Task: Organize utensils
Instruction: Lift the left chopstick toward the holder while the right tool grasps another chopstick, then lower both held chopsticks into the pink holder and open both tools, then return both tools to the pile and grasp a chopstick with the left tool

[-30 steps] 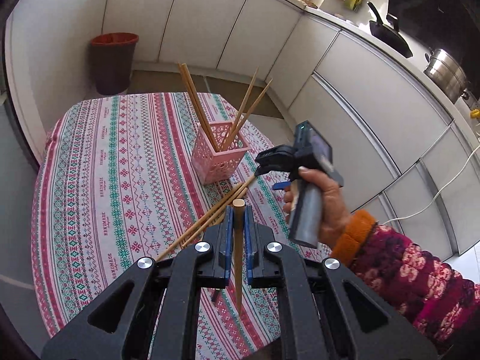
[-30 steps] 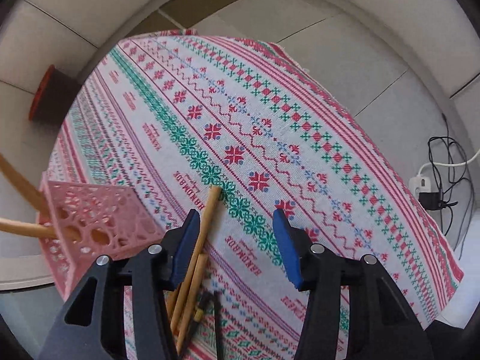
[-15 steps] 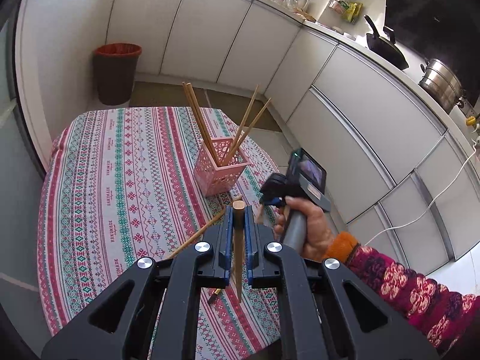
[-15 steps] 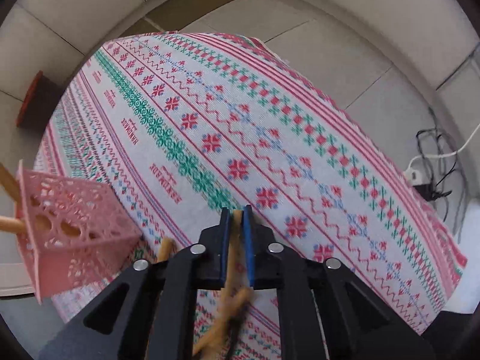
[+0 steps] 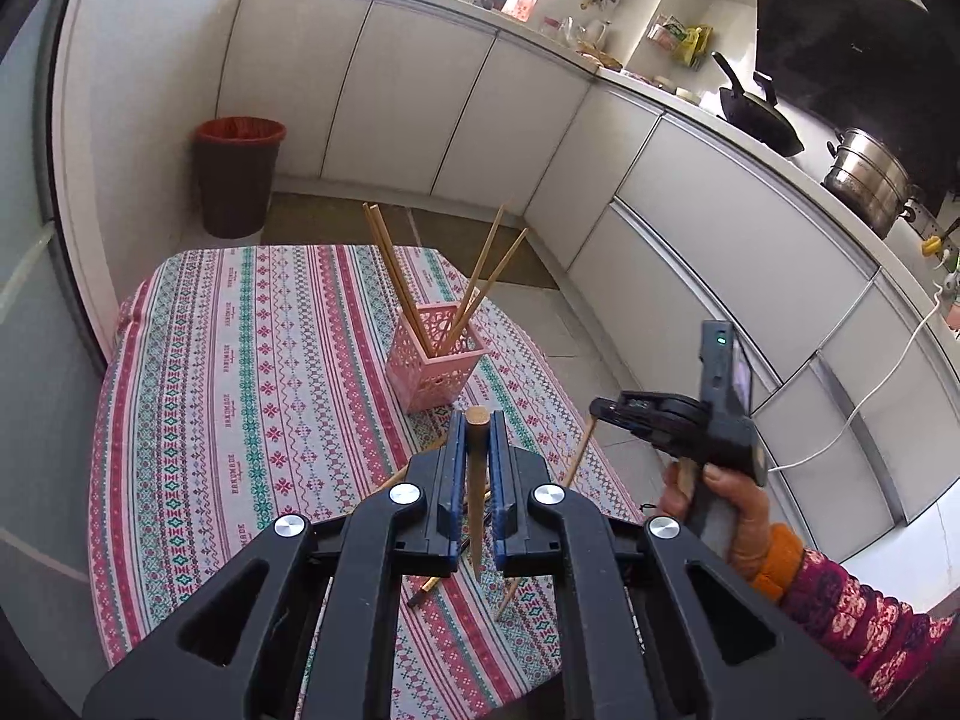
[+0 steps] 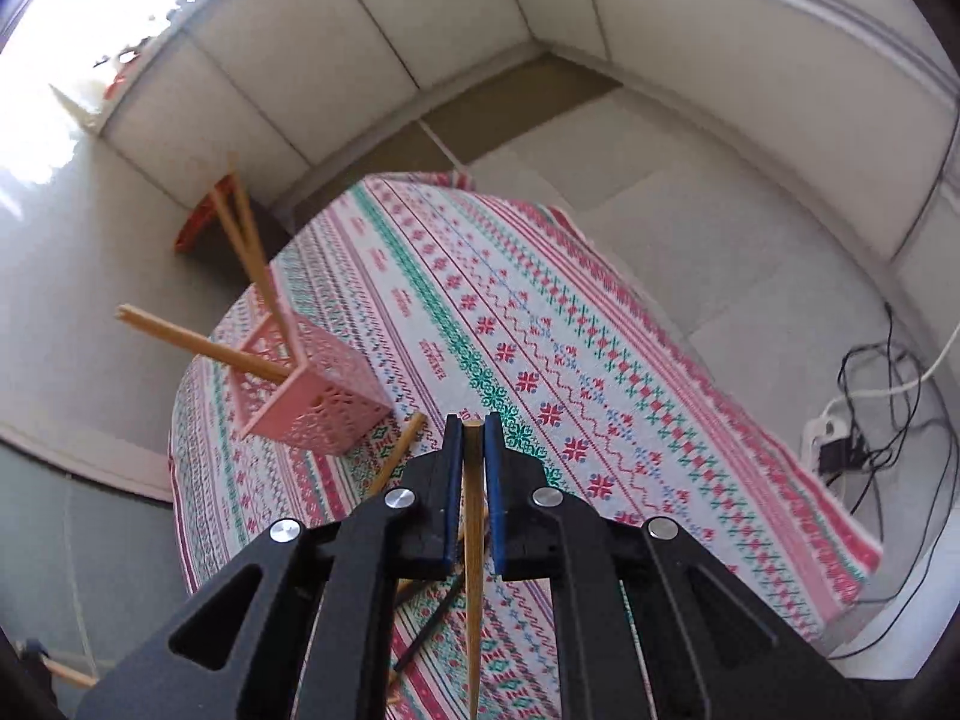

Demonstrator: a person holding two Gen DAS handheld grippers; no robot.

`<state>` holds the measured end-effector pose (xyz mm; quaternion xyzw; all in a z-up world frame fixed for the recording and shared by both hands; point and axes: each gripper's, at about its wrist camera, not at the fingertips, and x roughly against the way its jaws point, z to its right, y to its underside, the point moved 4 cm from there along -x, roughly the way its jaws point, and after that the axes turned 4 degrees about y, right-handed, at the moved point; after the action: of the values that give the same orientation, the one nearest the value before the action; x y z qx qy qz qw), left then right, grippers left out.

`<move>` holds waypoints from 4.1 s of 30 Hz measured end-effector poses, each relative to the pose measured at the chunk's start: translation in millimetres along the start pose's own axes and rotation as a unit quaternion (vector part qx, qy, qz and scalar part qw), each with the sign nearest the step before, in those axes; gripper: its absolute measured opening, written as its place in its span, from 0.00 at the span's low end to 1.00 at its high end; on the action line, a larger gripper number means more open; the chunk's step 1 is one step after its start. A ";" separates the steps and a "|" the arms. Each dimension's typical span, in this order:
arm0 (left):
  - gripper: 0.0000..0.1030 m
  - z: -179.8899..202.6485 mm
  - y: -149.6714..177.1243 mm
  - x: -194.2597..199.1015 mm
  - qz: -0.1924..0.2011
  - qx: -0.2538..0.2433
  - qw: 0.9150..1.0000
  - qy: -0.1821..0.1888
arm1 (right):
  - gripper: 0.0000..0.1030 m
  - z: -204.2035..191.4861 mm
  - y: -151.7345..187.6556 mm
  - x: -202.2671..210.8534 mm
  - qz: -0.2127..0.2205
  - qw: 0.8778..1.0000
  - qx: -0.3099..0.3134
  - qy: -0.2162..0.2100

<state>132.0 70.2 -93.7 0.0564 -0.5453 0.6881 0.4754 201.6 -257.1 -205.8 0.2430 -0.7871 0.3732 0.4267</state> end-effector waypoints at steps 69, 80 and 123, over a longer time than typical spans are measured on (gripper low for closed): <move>0.19 -23.3 -133.2 -63.8 0.100 0.015 0.987 -0.123 | 0.08 -174.2 -90.2 91.1 0.197 0.954 0.205 -0.091; 0.39 0.3 -119.1 -63.0 0.093 -0.010 0.987 -0.132 | 0.38 -149.4 -71.7 121.5 0.240 0.943 0.229 -0.030; 0.44 -106.2 96.0 -209.3 -0.375 -0.083 0.913 -0.139 | 0.94 0.1 11.4 43.8 0.041 0.993 0.113 0.008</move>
<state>223.5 36.0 -327.7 0.3124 -0.5999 0.3967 0.6206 170.9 -253.1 -172.8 0.2544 -0.7453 0.4792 0.3875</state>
